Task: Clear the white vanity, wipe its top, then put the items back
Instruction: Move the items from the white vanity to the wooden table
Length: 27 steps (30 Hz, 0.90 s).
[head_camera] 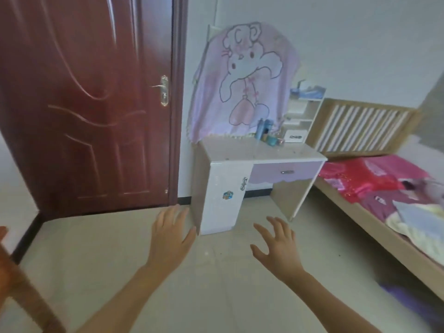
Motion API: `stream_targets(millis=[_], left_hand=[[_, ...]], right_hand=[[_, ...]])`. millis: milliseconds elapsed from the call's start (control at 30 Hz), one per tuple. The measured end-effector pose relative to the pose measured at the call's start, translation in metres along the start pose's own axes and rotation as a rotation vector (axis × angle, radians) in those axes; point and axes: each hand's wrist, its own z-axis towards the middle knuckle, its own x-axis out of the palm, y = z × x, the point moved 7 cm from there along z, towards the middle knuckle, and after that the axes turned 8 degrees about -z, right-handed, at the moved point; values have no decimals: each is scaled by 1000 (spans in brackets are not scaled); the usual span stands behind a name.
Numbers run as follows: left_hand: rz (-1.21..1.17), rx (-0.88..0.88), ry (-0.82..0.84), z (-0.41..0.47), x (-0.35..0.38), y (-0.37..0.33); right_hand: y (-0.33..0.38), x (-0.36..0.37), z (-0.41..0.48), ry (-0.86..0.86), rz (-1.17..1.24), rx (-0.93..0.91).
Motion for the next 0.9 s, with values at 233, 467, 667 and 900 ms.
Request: stream_targets(millis=[233,467,667,900], left_hand=[[-136,75,-31,21,52,-104],[-183,77,-14,59,86,-144],[-234,51,-49,110,121,-156],[-273,37,-47,198,190,-170]], right_hand=[[-113,-38,-36,-57,-74,111],[-177,-50,-23,-133,-35,212],[-221,-47,11,-197,-62,169],[-295,-12,79,-166,-47,160]])
